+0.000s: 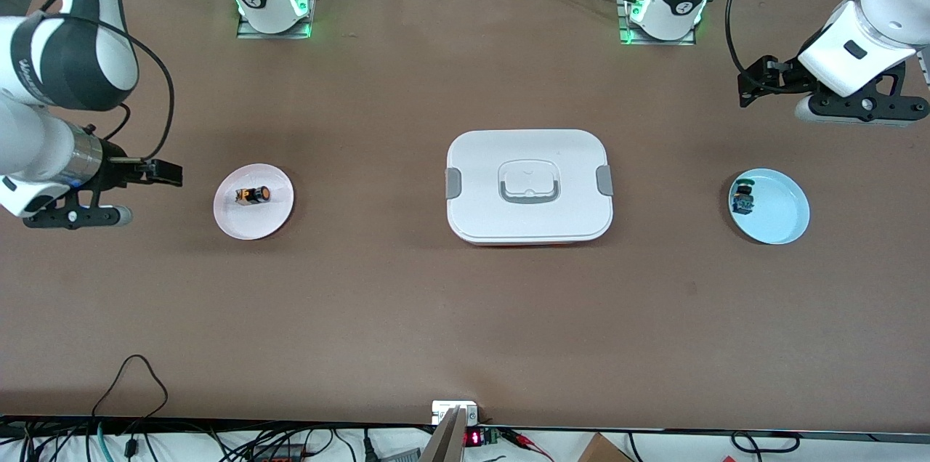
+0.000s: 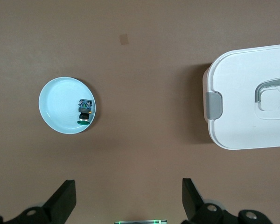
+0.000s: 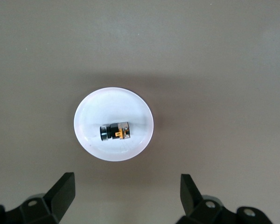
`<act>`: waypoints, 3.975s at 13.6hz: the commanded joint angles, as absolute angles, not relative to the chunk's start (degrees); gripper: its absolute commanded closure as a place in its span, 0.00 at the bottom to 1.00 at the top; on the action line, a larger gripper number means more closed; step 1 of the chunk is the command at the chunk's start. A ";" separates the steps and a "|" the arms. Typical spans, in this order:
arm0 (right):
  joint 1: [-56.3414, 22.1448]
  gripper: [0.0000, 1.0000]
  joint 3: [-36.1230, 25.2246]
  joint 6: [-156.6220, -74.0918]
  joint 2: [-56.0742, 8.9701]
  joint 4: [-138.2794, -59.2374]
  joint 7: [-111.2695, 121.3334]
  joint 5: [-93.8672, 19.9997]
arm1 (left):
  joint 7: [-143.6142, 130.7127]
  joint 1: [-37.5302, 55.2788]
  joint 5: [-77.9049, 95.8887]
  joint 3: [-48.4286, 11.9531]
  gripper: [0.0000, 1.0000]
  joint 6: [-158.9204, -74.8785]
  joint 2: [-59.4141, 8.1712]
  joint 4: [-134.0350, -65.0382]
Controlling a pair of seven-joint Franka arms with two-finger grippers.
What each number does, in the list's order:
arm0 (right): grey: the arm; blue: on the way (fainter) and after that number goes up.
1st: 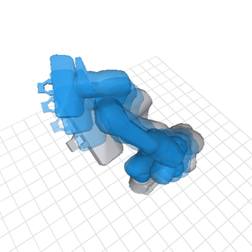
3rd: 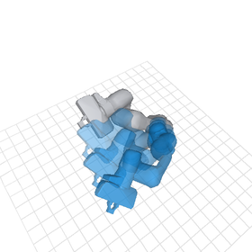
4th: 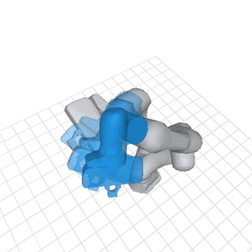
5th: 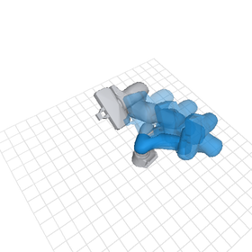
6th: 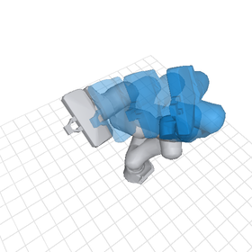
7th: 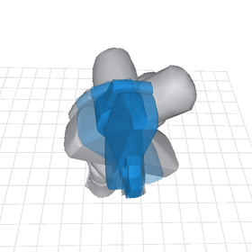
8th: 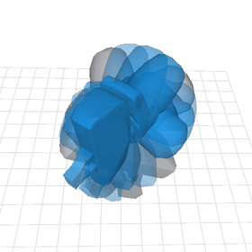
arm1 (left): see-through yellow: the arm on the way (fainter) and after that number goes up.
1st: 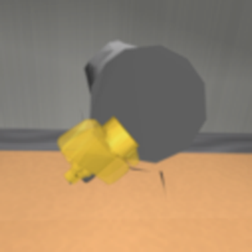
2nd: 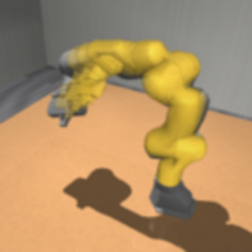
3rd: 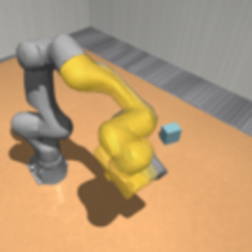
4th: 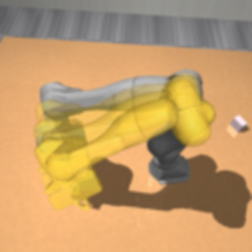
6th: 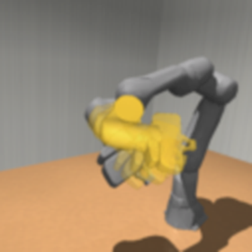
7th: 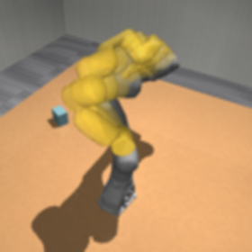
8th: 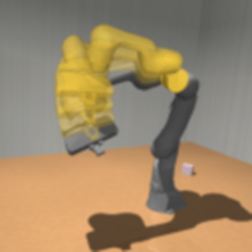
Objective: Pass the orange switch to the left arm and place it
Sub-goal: 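Lower the open right gripper over the orange switch on the plate, then close the right gripper on the orange switch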
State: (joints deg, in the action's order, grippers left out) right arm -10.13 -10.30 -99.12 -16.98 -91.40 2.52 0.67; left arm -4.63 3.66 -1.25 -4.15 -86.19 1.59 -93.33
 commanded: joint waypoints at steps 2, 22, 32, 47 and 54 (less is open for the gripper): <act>-10.37 0.00 -10.20 -104.75 -17.23 -95.35 2.37 0.62 | -5.54 3.87 -2.64 -4.39 0.00 -84.64 0.26 -90.97; -10.46 0.00 -6.94 -125.86 -19.60 -116.01 2.46 -2.64 | -5.54 3.87 -2.64 -4.39 0.00 -84.29 0.26 -90.97; -10.02 0.00 -6.94 -131.75 -21.53 -119.88 2.55 -7.20 | -5.71 4.04 -2.64 -4.48 0.00 -84.20 0.26 -91.05; -8.96 0.00 -6.94 -133.94 -23.99 -119.88 8.61 -7.73 | -5.89 3.96 -2.72 -4.48 0.00 -83.94 0.26 -90.97; -8.88 0.00 -6.94 -134.74 -25.14 -119.88 9.49 -9.31 | -5.89 4.13 -2.72 -4.48 0.00 -83.94 0.26 -90.97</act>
